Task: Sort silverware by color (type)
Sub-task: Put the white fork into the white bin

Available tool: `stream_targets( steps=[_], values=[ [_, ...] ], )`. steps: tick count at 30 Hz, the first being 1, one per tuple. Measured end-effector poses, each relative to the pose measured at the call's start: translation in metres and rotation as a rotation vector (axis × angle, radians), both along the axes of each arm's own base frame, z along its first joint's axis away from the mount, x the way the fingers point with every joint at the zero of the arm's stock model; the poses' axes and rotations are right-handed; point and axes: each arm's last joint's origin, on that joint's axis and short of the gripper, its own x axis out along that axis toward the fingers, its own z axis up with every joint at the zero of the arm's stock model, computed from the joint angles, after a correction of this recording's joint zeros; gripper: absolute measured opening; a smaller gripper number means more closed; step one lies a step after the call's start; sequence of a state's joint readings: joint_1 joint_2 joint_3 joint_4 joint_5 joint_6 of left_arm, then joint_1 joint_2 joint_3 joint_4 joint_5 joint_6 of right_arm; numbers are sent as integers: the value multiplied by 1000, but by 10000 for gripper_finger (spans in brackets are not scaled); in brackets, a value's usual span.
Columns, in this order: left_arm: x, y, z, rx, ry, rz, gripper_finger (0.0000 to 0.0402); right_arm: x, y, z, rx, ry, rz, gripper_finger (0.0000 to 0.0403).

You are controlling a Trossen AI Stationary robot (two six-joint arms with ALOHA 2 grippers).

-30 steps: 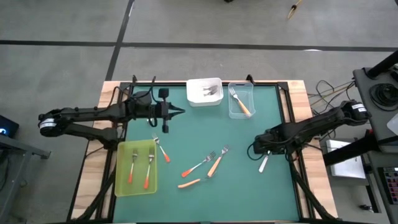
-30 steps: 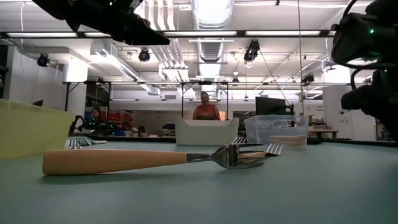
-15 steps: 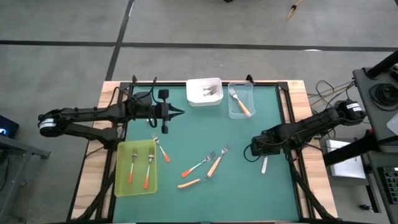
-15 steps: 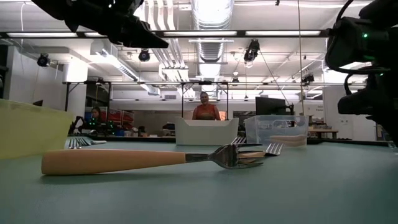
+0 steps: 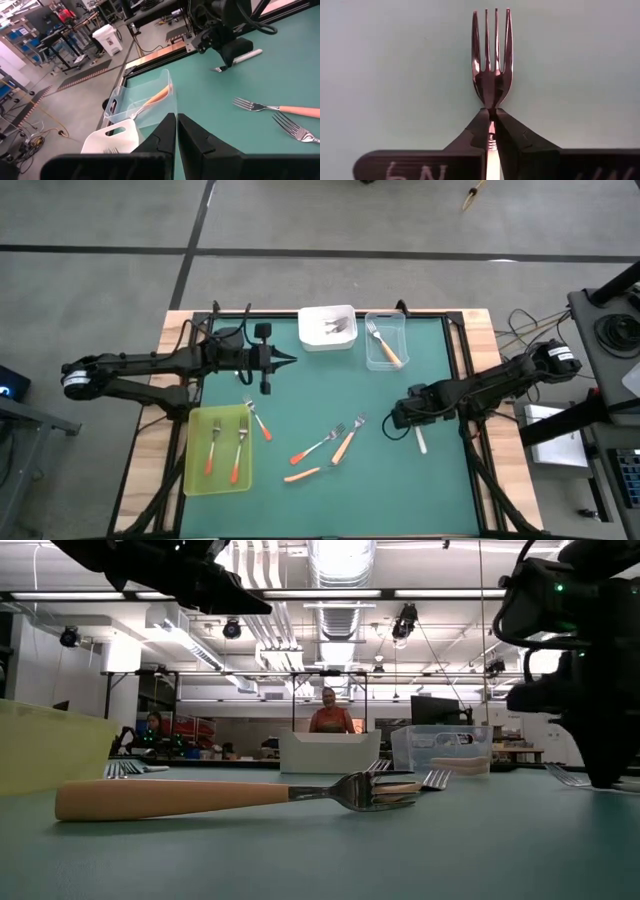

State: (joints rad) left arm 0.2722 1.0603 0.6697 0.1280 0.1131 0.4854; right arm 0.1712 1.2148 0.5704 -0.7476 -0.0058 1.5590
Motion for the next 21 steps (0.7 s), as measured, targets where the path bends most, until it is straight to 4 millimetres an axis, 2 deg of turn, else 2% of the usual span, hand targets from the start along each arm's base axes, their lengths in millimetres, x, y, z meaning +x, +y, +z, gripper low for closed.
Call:
stream_targets(
  steps=[7,12,16,21],
  values=[
    [0,0,0,-1,2,0,0,9,0,10,-61,-51,55,10],
    [0,0,0,-1,2,0,0,22,0,15,-82,-178,66,10],
    [0,0,0,1,3,-1,0,32,-3,12,-101,-239,83,9],
    [0,0,0,2,3,-1,0,44,-8,3,-114,-231,126,11]
  ],
)
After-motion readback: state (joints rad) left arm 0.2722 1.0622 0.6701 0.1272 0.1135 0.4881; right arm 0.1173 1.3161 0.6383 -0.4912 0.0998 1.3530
